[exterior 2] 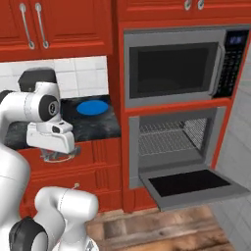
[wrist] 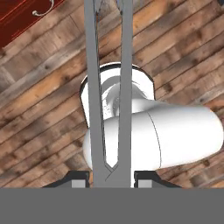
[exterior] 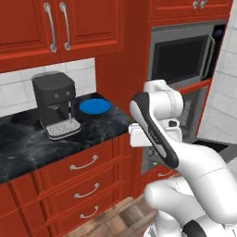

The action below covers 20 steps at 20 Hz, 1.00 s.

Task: Pick up the tongs from the counter and place them near the plate next to the oven.

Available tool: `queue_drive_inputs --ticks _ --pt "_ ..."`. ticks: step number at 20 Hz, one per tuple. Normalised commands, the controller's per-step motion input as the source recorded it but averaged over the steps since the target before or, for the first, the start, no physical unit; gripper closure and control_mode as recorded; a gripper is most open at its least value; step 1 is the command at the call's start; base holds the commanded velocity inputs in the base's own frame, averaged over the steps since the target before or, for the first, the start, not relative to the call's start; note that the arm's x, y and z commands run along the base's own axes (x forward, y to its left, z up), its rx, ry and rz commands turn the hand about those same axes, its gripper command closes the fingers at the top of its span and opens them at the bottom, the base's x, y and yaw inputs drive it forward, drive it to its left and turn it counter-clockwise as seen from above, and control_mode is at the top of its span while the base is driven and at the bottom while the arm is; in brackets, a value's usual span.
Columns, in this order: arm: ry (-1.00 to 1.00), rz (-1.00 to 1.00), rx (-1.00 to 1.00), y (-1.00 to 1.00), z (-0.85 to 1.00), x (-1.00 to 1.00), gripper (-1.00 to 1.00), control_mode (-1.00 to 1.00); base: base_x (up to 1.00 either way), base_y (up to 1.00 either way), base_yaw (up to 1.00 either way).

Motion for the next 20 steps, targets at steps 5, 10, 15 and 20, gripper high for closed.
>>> queue_drive_inputs --ticks 5,10,15,20 --pt "0.0 0.0 0.0 0.0 0.0 0.0 1.0 1.0 0.64 -0.38 0.51" --pt "0.0 0.0 0.0 0.0 0.0 0.0 1.0 1.0 0.75 -0.42 0.43" --pt "0.0 0.0 0.0 0.0 0.0 0.0 1.0 1.0 0.63 -0.33 0.35" --pt "0.0 0.1 0.01 -0.01 -0.05 0.09 1.0 -1.0 0.21 -0.05 0.18"
